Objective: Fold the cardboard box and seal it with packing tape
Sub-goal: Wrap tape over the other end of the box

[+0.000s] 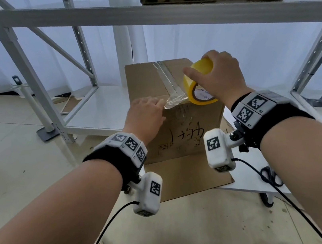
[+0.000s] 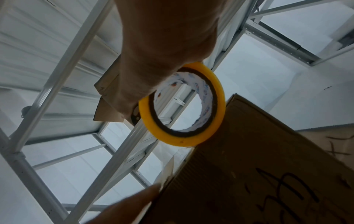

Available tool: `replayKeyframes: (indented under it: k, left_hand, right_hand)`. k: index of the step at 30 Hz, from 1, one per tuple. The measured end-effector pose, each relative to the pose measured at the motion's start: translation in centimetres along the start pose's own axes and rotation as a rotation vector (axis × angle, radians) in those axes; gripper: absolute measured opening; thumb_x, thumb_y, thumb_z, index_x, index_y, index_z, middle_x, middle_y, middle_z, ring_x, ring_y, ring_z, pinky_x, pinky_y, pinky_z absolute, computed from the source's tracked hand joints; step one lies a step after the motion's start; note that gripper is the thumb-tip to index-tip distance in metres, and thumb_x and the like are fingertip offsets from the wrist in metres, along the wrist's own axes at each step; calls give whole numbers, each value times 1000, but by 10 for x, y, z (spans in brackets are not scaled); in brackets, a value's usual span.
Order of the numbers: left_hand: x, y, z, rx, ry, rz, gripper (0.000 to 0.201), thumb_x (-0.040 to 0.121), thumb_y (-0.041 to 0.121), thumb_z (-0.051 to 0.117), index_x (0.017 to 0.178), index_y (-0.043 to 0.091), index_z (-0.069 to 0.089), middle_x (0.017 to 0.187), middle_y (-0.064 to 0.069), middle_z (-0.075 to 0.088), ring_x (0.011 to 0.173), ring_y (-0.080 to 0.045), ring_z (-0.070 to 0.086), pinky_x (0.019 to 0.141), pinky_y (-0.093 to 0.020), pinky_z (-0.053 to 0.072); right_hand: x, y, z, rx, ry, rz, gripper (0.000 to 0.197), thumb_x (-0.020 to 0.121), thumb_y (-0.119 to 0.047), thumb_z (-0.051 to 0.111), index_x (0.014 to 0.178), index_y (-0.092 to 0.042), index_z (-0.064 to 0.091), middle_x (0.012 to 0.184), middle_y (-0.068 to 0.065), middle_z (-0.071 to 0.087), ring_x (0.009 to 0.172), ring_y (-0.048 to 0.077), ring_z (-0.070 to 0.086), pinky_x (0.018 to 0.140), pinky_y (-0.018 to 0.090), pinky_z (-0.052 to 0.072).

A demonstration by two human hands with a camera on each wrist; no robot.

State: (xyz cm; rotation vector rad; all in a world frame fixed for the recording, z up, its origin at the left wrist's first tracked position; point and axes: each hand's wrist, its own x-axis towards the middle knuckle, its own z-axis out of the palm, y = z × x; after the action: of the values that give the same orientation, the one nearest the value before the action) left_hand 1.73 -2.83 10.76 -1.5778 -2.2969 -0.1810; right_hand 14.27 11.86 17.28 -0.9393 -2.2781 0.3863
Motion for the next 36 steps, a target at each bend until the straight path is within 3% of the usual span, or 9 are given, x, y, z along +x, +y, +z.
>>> replayKeyframes:
  k: [5, 10, 14, 16, 21, 26, 28, 32, 36]
  left_hand:
    - [21, 12, 8, -16, 14, -8, 41, 98, 24, 48, 137, 12, 46, 139, -5, 51, 127, -20, 49, 104, -33, 39]
    - [20, 5, 16, 1, 24, 26, 47, 101, 30, 42, 143, 12, 37, 146, -5, 42, 134, -18, 41, 109, -32, 32]
    - [26, 0, 20, -26, 16, 20, 47, 101, 31, 41, 145, 14, 35, 148, -2, 40, 135, -16, 39, 110, -32, 33]
    - [29, -2, 22, -31, 8, 21, 48, 101, 31, 42, 145, 16, 34, 148, -1, 39, 136, -15, 38, 110, -32, 34]
    - [26, -9, 22, -37, 9, 59, 46, 100, 31, 42, 144, 18, 36, 147, 1, 40, 135, -13, 39, 109, -32, 36]
    - [11, -36, 7, -38, -6, 93, 45, 100, 34, 42, 143, 22, 39, 146, 7, 42, 133, -10, 41, 105, -27, 35]
    - [4, -52, 3, -42, -59, 70, 45, 100, 33, 41, 143, 22, 39, 147, 6, 41, 134, -13, 41, 104, -30, 36]
    - [-4, -56, 7, -9, -45, -64, 43, 98, 29, 46, 138, 15, 47, 132, -6, 50, 120, -28, 46, 97, -40, 40]
    - [-8, -38, 14, -56, 15, -133, 39, 98, 25, 47, 134, 11, 49, 124, -9, 50, 117, -27, 45, 94, -36, 42]
  right_hand:
    - [0, 19, -4, 208, -32, -1, 69, 84, -45, 65, 142, -20, 38, 139, 9, 43, 128, 23, 39, 101, 35, 35]
    - [-4, 43, -1, 595, -97, 194, 58, 79, -40, 74, 124, -16, 46, 112, 1, 56, 102, 18, 59, 79, 27, 50]
    - [-6, 63, 19, 563, -131, 247, 33, 84, -27, 71, 111, -14, 59, 110, 9, 65, 104, 26, 61, 91, 43, 50]
    - [-5, 64, 26, 589, -125, 308, 23, 89, -22, 65, 110, -13, 62, 110, 12, 65, 106, 29, 60, 93, 43, 49]
    - [-2, 58, 23, 524, -117, 362, 11, 87, -26, 61, 91, -16, 64, 95, 9, 66, 95, 28, 62, 78, 35, 50]
    - [-12, 36, 21, 350, -144, 315, 24, 85, -32, 54, 80, -11, 64, 80, 10, 63, 83, 32, 60, 70, 37, 47]
    - [-19, 21, 25, 268, -168, 288, 25, 87, -33, 52, 85, -11, 62, 82, 7, 60, 84, 29, 58, 73, 35, 45]
    - [-24, -4, 28, 185, -110, 279, 39, 87, -24, 54, 123, -16, 42, 108, 8, 54, 98, 27, 51, 81, 35, 43]
    - [-25, -9, 20, 206, 82, -94, 79, 76, 4, 59, 145, -21, 28, 139, 9, 37, 127, 25, 38, 103, 35, 36]
